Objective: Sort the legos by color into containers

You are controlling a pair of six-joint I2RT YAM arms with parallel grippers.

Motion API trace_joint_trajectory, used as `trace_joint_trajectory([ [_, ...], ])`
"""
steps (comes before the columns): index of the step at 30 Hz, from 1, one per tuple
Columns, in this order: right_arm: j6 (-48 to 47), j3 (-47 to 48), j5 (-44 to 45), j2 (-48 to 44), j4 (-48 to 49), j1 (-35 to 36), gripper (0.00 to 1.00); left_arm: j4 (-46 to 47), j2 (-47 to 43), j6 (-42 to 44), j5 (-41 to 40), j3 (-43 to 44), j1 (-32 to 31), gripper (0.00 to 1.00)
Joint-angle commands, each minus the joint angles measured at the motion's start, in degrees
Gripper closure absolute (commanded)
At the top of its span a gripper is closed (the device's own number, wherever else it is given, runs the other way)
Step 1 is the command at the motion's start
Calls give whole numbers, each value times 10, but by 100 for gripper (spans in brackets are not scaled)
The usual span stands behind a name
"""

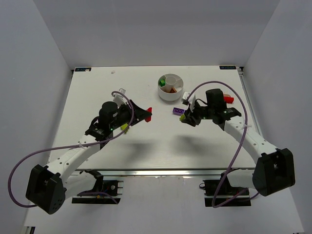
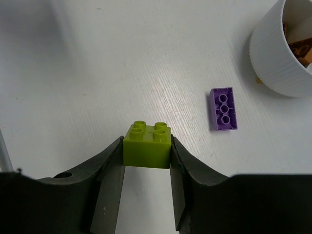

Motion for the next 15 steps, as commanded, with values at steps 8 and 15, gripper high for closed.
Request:
trace_joint_trajectory([
  [8,-59,110,0,71,-25,-34,100,-1,-50,7,-12,-40,7,92],
  [15,-86,179,9,131,-37,-44,100,-12,-67,12,-21,-49,8,92],
])
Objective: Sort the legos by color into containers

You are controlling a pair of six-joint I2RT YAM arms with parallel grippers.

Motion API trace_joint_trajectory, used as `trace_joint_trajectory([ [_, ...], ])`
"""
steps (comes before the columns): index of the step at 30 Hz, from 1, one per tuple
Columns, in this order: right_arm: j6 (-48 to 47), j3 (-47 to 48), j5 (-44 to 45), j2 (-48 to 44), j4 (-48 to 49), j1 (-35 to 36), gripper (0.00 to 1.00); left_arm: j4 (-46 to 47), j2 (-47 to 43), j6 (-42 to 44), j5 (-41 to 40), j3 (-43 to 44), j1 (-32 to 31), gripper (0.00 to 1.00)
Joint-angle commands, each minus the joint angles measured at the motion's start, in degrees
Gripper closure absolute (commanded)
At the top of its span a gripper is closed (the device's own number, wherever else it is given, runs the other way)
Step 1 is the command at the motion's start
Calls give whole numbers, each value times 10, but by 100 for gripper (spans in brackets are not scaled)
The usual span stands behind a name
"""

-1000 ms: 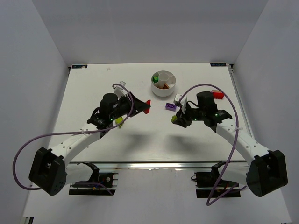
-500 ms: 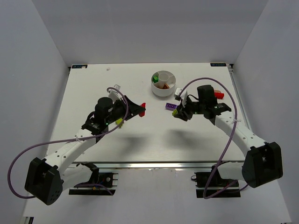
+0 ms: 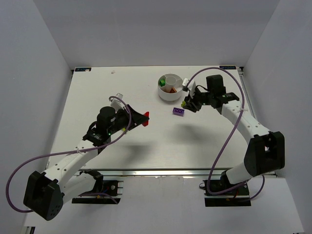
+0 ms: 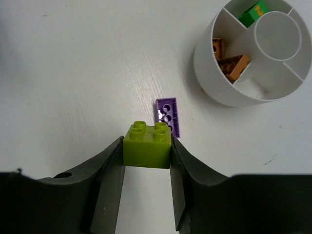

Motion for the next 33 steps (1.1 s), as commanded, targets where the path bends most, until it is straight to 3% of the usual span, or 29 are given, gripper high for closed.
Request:
trace_joint_trajectory([
  [1,-21,48,5,20,-6,-6,100,-1,-26,8,-11,-5,4,92],
  [22,19,296,65,249,39,-22,100,-49,-61,17,-36,-9,10,91],
  [29,19,317,73,290,50,-22,94,-55,-63,16,-44,-8,11,91],
  [33,18,328,79,308,55,-21,84,-58,-61,17,-44,-7,12,91],
])
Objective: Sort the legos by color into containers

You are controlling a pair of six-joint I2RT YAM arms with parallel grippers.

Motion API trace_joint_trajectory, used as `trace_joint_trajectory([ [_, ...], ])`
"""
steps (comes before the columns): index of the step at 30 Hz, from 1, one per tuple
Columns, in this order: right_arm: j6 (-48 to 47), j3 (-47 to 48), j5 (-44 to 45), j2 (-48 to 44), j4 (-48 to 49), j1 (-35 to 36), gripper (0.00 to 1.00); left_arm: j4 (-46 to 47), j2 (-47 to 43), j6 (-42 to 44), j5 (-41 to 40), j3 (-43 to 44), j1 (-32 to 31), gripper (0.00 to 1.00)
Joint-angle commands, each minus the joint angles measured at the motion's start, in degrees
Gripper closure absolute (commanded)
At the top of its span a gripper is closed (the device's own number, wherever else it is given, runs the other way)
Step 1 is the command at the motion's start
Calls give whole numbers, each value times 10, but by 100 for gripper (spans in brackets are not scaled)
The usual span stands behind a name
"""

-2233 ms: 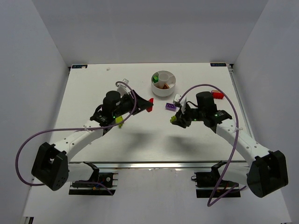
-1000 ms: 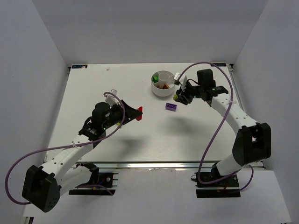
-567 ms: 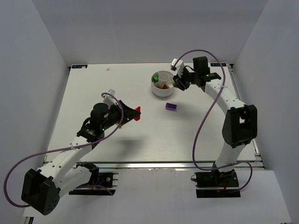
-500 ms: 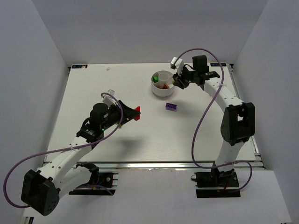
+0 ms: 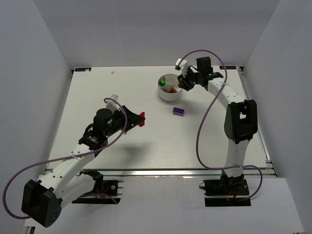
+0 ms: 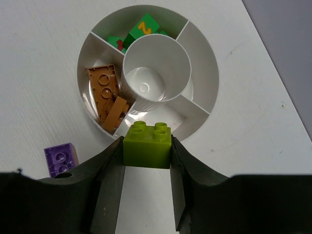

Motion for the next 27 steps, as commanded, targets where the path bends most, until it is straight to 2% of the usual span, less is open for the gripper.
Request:
trace_joint_trajectory([
  [1,1,33,6,13,21,-2,82,-6,-11,9,-7,-3,4,91],
  [12,2,58,6,50,23,-1,63,-4,9,12,-6,9,5,91],
  [23,1,58,6,56,22,-1,57,7,30,16,7,20,5,91],
  [27,1,59,11,60,21,-2,51,12,29,16,8,21,5,91],
])
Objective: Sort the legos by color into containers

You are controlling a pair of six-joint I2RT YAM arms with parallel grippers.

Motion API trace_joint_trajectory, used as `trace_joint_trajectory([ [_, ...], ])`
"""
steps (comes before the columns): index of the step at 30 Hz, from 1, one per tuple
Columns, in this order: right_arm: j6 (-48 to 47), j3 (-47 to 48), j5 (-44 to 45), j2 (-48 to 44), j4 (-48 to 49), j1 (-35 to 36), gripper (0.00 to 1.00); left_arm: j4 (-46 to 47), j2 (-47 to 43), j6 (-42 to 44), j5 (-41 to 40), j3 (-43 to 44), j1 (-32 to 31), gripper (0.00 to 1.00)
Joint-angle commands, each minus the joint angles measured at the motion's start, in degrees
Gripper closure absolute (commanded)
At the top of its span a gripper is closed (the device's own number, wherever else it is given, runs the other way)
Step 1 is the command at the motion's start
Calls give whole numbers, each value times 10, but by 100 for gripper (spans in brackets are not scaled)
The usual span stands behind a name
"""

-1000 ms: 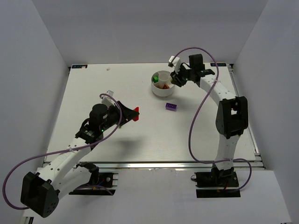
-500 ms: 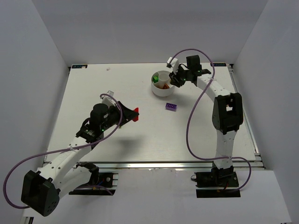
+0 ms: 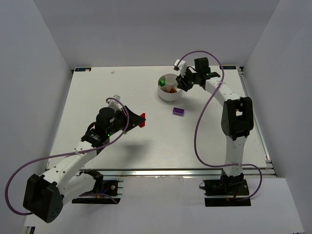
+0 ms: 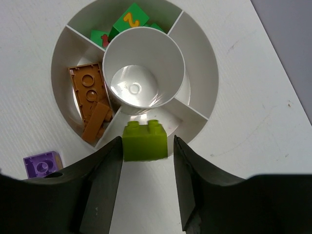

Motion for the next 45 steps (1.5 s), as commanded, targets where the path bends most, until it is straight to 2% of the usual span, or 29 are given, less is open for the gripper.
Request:
trace_joint_trajectory([
  [1,2,24,1,8,16,-1,49,16,-5,9,8,21,3,91],
  [10,3,30,8,-1,11,-2,46,41,-13,11,22,17,3,91],
  [17,66,17,2,-85,-16,-18,43,79,-23,69,37,11,3,90],
  [19,98,-10,-15,-129,-24,-19,29,90,-26,88,39,7,0,90],
  [20,128,-22,-20,-143,-22,-20,13,97,-28,109,41,4,-1,90],
  [21,169,-49,-30,-158,-19,-27,11,108,-27,120,40,0,-9,90],
  [24,255,-74,-204,-203,-49,-40,11,126,-17,168,37,-4,-32,90],
  [25,274,-103,-228,-229,-45,-38,11,132,-14,181,34,-4,-38,90],
  [26,325,-123,-239,-244,-33,-37,13,142,-10,207,30,-4,-47,90],
  [28,370,-159,-246,-279,-14,-26,23,151,-1,231,11,-4,-70,90],
  [29,420,-165,-244,-286,-17,-22,31,163,2,256,3,-4,-77,90],
  [33,592,-225,-268,-321,3,2,44,206,4,312,-38,-21,-111,90],
  [41,714,-293,-245,-380,43,91,35,202,34,390,-96,-1,-138,87],
  [42,720,-303,-245,-381,48,97,28,201,36,394,-105,3,-144,87],
  [45,747,-317,-248,-383,64,107,20,195,44,409,-112,11,-149,86],
])
